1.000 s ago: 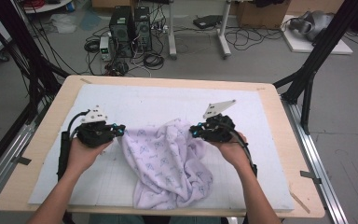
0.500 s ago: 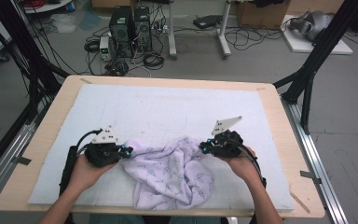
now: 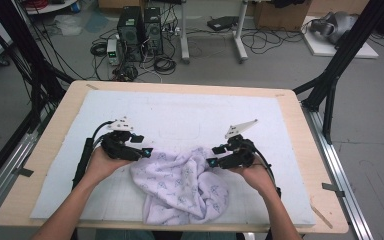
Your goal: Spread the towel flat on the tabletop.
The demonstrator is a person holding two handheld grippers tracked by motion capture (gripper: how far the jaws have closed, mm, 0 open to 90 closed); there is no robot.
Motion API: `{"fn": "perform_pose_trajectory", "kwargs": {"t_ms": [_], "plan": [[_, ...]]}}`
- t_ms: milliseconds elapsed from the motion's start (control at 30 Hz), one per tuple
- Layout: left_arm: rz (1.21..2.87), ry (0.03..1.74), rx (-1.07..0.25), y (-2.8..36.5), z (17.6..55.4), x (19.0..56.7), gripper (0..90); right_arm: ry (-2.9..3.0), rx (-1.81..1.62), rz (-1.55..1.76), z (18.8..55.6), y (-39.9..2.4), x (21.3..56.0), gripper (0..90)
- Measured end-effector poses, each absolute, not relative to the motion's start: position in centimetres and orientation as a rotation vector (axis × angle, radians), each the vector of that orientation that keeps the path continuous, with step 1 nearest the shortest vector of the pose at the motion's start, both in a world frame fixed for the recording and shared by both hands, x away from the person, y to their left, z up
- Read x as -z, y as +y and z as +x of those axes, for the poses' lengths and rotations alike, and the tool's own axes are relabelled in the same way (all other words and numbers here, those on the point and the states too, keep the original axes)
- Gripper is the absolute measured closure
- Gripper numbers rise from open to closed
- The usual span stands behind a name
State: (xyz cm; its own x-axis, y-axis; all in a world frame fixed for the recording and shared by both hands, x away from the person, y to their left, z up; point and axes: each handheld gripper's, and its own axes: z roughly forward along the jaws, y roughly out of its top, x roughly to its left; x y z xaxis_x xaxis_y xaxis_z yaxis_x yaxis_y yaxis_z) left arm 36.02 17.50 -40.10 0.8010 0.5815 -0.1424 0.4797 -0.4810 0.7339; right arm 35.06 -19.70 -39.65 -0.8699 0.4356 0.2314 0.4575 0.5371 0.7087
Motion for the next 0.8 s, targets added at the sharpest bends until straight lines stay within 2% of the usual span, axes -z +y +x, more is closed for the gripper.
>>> {"fn": "perform_pose_trajectory", "kwargs": {"t_ms": [33, 67, 167, 200, 267, 433, 533, 567, 667, 700, 733, 767, 800], "plan": [[2.204, 0.776, -0.096, 17.1, 36.2, 40.9, 41.7, -2.742, 1.230, -0.752, 35.1, -19.2, 40.6, 59.9], [2.235, 0.760, -0.070, 16.9, 36.3, 41.2, 41.7, -2.742, 1.230, -0.752, 35.1, -19.2, 40.6, 59.9], [2.321, 0.734, -0.047, 16.3, 36.1, 42.0, 70.5, -2.773, 1.171, -0.712, 35.1, -18.9, 40.9, 75.8], [2.331, 0.721, -0.062, 16.3, 36.0, 41.9, 81.0, -2.784, 1.180, -0.696, 35.1, -18.9, 40.7, 77.9], [2.286, 0.724, -0.131, 16.5, 35.8, 41.2, 85.4, -2.792, 1.215, -0.693, 35.2, -19.2, 40.2, 79.2], [2.102, 0.774, -0.310, 17.2, 36.1, 38.1, 86.3, -2.833, 1.237, -0.682, 36.6, -19.6, 38.1, 81.6], [2.017, 0.788, -0.434, 17.5, 36.8, 35.2, 86.4, -2.887, 1.285, -0.695, 38.3, -19.5, 35.4, 81.6], [1.992, 0.795, -0.490, 17.5, 37.4, 33.8, 86.4, -2.938, 1.323, -0.697, 39.9, -19.3, 32.9, 81.6], [1.930, 0.824, -0.629, 16.7, 39.8, 30.9, 85.0, -3.006, 1.350, -0.748, 41.7, -19.0, 30.9, 80.6], [1.918, 0.853, -0.686, 16.3, 40.9, 30.2, 76.3, -3.038, 1.388, -0.817, 42.9, -18.8, 29.9, 76.6], [1.920, 0.905, -0.710, 16.1, 41.9, 29.7, 58.8, -3.073, 1.393, -0.911, 44.0, -18.6, 29.2, 64.3], [1.911, 0.955, -0.681, 16.1, 42.7, 29.6, 48.3, -3.091, 1.369, -1.026, 45.0, -18.5, 28.9, 55.8], [1.910, 0.970, -0.644, 16.3, 43.1, 29.9, 43.1, -3.069, 1.355, -1.090, 45.7, -18.5, 29.0, 55.6]]}}
